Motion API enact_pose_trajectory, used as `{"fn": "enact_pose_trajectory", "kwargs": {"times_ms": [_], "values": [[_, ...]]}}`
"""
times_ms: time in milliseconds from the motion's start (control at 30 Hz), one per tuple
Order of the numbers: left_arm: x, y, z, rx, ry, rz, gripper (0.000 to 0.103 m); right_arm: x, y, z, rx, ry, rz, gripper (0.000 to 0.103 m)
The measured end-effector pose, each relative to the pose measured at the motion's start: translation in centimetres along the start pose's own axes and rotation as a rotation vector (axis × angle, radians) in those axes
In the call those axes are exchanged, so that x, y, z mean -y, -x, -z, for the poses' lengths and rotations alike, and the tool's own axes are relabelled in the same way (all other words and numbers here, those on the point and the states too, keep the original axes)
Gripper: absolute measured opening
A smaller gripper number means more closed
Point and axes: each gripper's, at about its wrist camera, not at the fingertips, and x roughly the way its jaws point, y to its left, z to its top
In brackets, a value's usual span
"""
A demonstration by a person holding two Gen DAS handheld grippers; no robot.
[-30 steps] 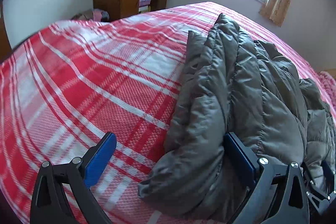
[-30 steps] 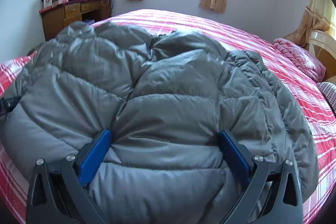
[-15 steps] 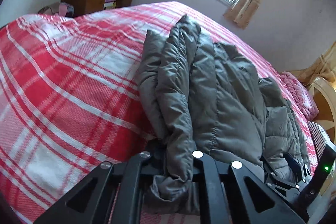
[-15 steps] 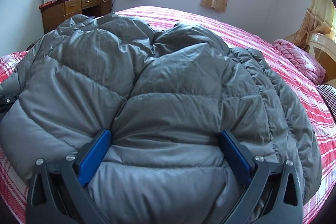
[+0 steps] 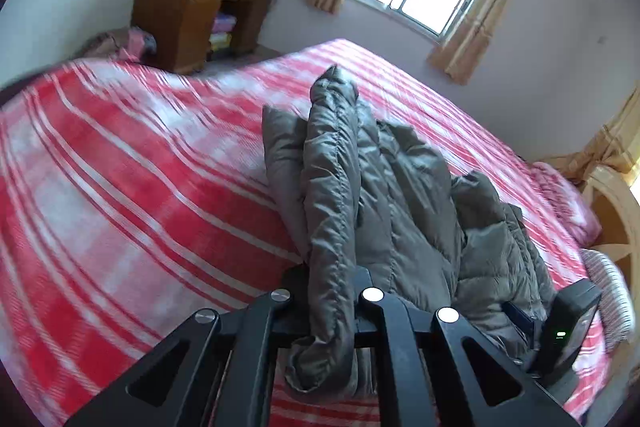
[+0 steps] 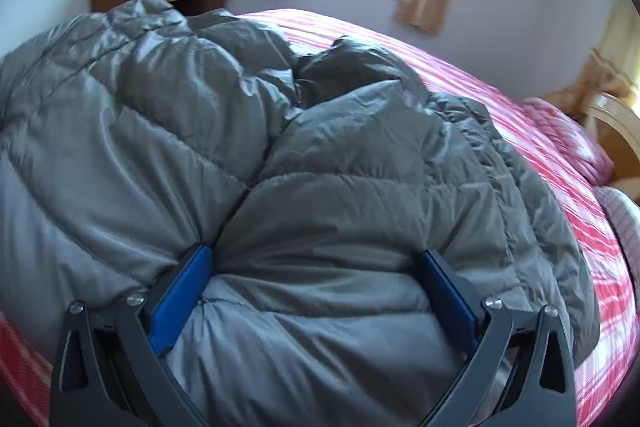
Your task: Fold large clothes
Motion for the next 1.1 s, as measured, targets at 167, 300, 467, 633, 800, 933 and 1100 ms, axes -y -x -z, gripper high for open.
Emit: {"fn": "enact_pose_trajectory", "kwargs": {"times_ms": [167,300,467,633,800,933,1100], "values": [[2.8,3.2,-2.3,0.081,-0.094,-0.022,0.005,1.7,3.3,-1.4,0.050,-0.030,-0.164,0.103],[8.9,4.7,-2.5,0.152,-0.230,0.002,0.005,7.7,6.2,-1.5,0.142,-0.121,-0.136,0.103],[17.5,5.1,-1.7,0.205,-0.402,0.062,0.005,17.9,5.3,0.6,0.137,-0.309,-0.011,0.103],[26.9,1.8,1.6,0.190,-0.600,0.119,0.006,24.9,3.8,4.0,0.088,-0.478,0.100,0.103],[33.2,-3.1,7.6,0.135,-0.791,0.115,0.006,29.1,3.7,7.2,0.055,-0.560,0.150,0.103],[36.0,-6.5,12.3,0.071,-0.896,0.088,0.006,30.7,3.2,9.8,0.006,-0.635,0.139,0.103],[37.5,-5.5,14.2,0.091,-1.006,0.062,0.013,31.9,2.7,10.3,0.000,-0.690,0.100,0.103]]}}
